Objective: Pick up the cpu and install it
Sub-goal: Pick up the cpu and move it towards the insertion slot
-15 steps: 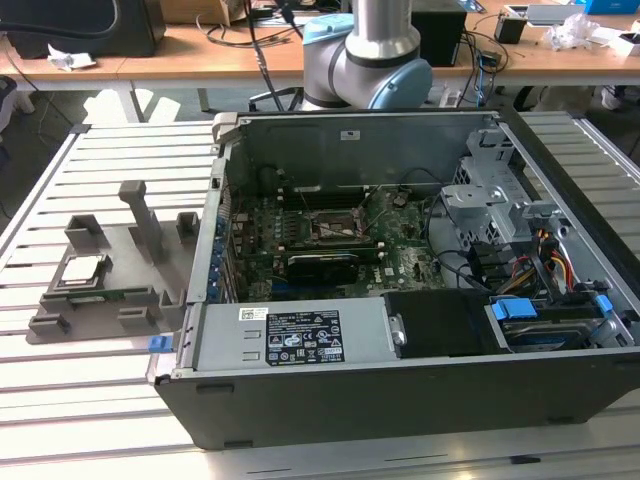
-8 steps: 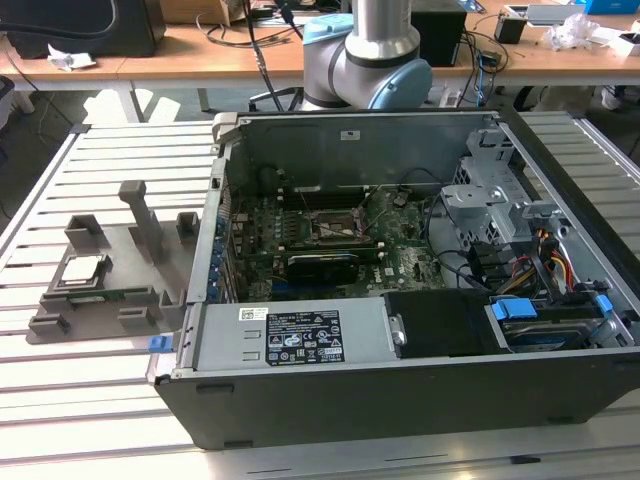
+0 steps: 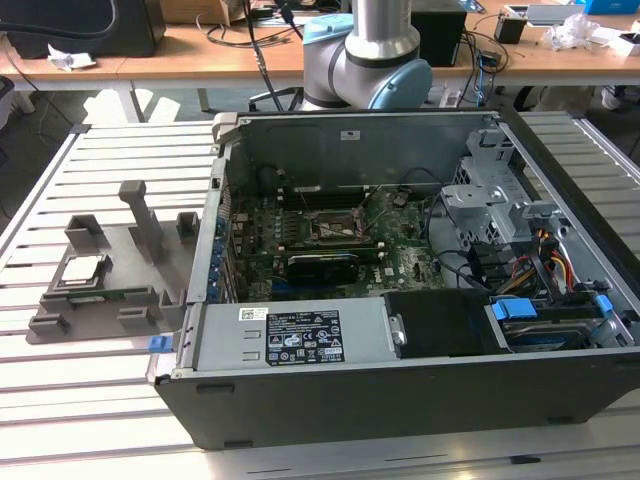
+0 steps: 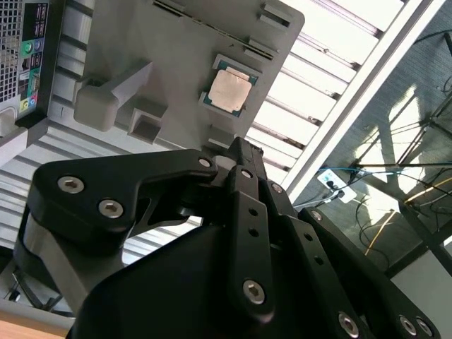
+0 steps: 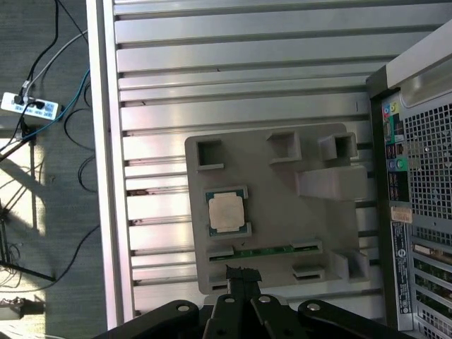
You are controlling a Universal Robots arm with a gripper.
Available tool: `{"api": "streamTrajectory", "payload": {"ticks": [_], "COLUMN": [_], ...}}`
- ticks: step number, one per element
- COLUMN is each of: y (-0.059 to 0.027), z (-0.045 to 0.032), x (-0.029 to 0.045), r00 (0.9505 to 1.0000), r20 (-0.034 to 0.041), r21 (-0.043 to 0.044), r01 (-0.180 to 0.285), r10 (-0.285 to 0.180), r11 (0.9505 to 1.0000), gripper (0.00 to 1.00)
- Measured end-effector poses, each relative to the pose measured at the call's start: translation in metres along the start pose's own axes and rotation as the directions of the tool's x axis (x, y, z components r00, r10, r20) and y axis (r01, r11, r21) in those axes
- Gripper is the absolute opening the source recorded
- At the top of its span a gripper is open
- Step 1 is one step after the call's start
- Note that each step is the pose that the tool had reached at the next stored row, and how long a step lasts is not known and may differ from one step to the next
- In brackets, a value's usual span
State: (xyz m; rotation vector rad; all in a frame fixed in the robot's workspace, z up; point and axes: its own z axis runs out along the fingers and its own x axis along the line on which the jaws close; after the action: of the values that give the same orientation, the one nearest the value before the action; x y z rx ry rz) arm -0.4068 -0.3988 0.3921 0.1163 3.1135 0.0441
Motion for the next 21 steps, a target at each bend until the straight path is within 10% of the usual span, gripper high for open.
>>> {"api": "streamTrajectory", "payload": {"ticks": [12, 17, 21], "y": [0.0, 0.0001, 0.0006], "z": [0.0, 0.0016, 0.0021], "x": [0.0001, -0.0006, -0.0006], "r00": [1.0, 0.9997, 0.9971], "r20": [0.0, 0.0005, -0.0013], "r21": [0.0, 0.0219, 0.0209], "r01": [0.0, 0.023, 0.076], "r10": [0.0, -0.023, -0.076], "r11": [1.0, 0.9995, 0.9969], "gripper": [0.78, 0.78, 0.78]}}
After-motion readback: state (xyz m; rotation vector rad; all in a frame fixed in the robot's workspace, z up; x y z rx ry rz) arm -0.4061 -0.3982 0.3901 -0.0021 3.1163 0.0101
